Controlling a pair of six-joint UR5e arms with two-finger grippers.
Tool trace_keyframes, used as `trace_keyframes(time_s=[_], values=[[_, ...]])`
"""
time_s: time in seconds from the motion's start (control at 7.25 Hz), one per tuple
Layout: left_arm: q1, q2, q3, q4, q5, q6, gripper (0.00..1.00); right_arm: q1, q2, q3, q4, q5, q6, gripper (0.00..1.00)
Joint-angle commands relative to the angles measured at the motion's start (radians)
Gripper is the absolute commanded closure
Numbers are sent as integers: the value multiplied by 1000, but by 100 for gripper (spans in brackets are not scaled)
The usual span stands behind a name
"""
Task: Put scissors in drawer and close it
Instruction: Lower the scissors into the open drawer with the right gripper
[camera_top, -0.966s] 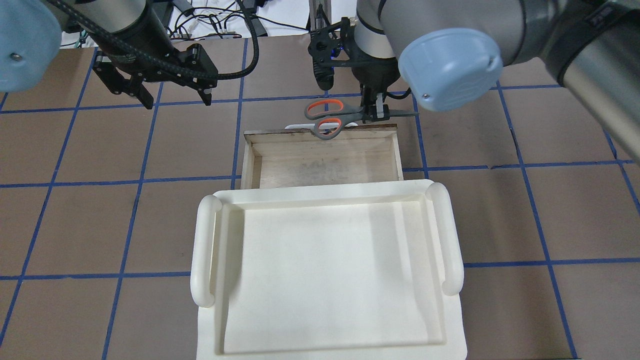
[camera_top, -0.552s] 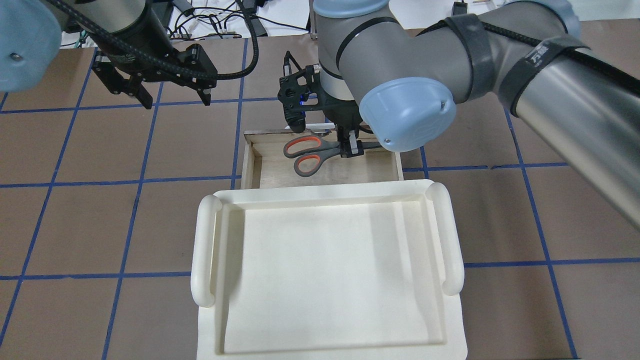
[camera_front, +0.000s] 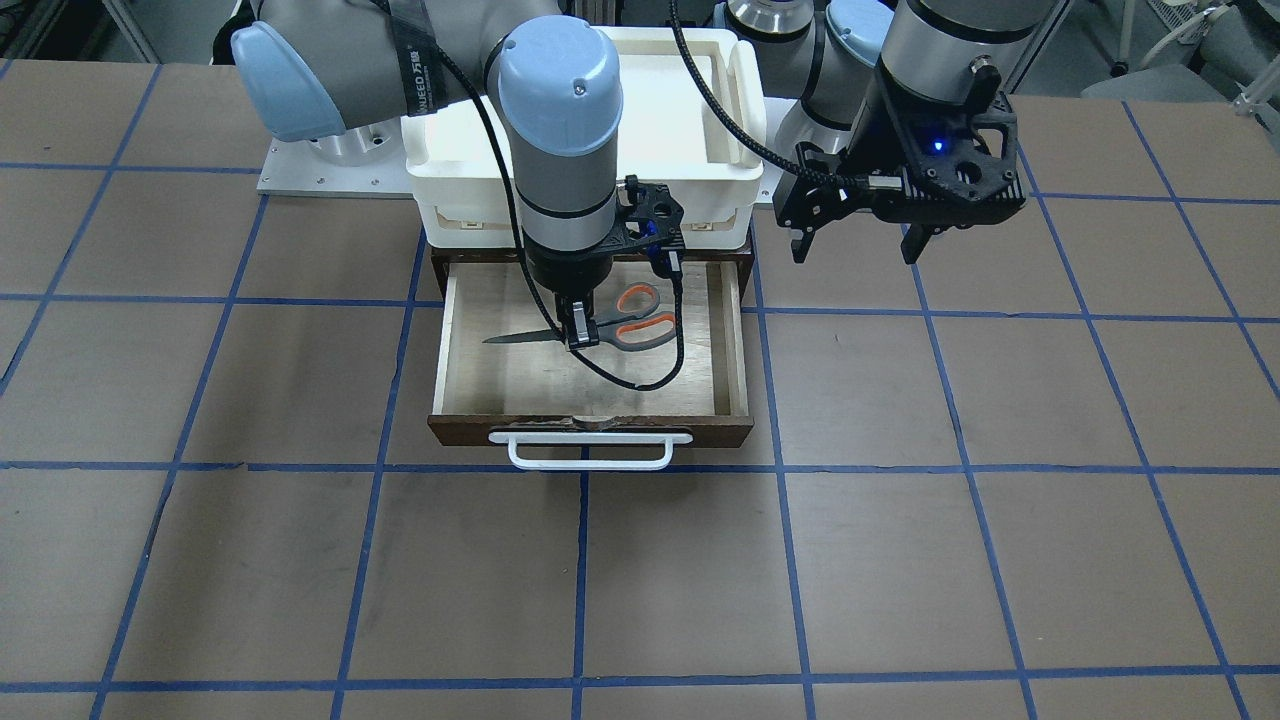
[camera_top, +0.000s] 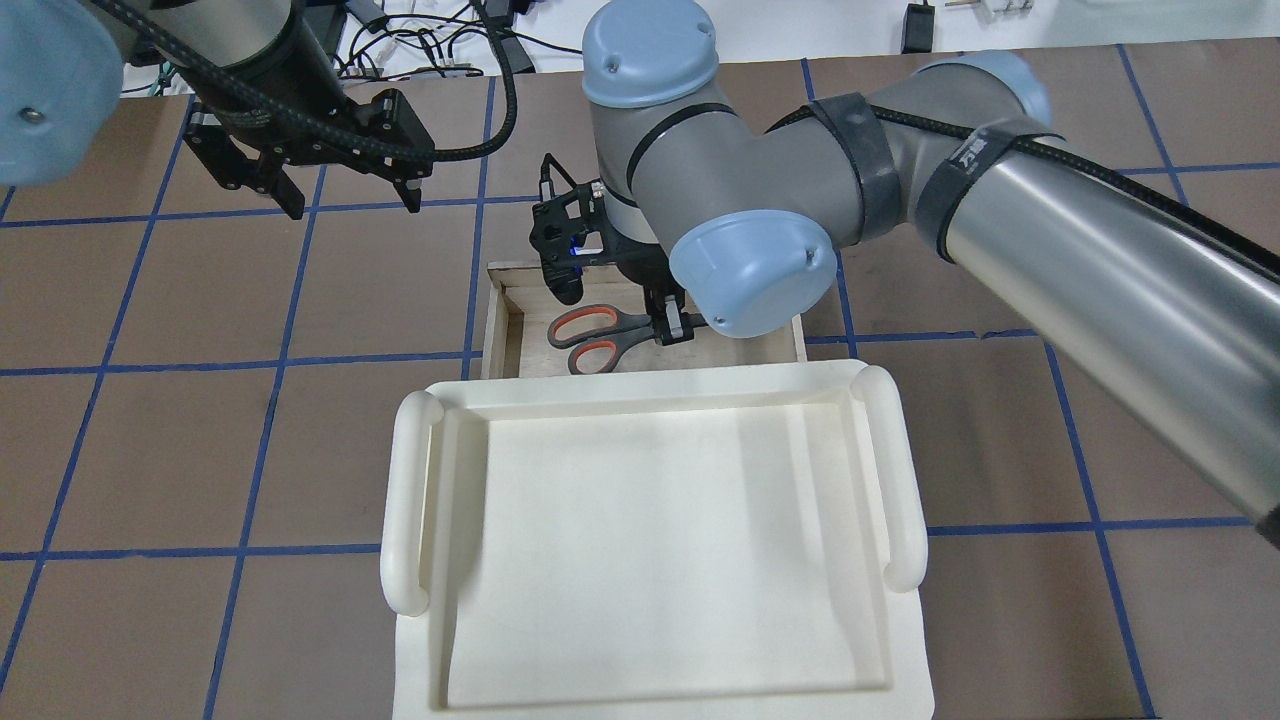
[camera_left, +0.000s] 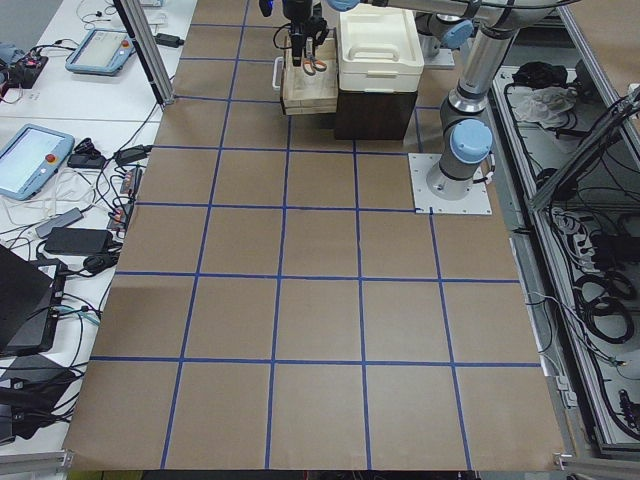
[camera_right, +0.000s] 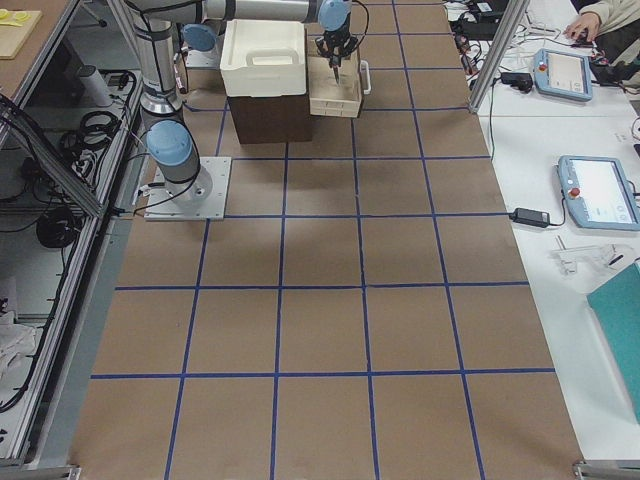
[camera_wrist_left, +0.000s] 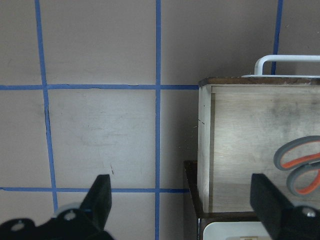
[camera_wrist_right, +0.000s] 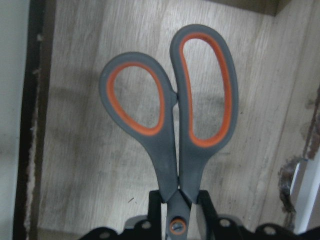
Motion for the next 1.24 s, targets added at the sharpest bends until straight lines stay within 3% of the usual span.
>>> trace_keyframes(time_s=[0.0, 0.55, 0.69, 0.83, 0.97, 1.1], values=[[0, 0, 1, 0, 0, 0, 0, 3, 24, 8, -7, 0, -1, 100], [0, 0, 1, 0, 0, 0, 0, 3, 56, 20, -45, 8, 4, 100], [0, 0, 1, 0, 0, 0, 0, 3, 62, 20, -44, 3, 27, 93], [0, 0, 1, 0, 0, 0, 0, 3, 61, 20, -45, 12, 119, 43], [0, 0, 1, 0, 0, 0, 0, 15, 58, 19, -45, 14, 169, 0], [0, 0, 1, 2, 0, 0, 0, 25, 50, 17, -57, 14, 179, 0]])
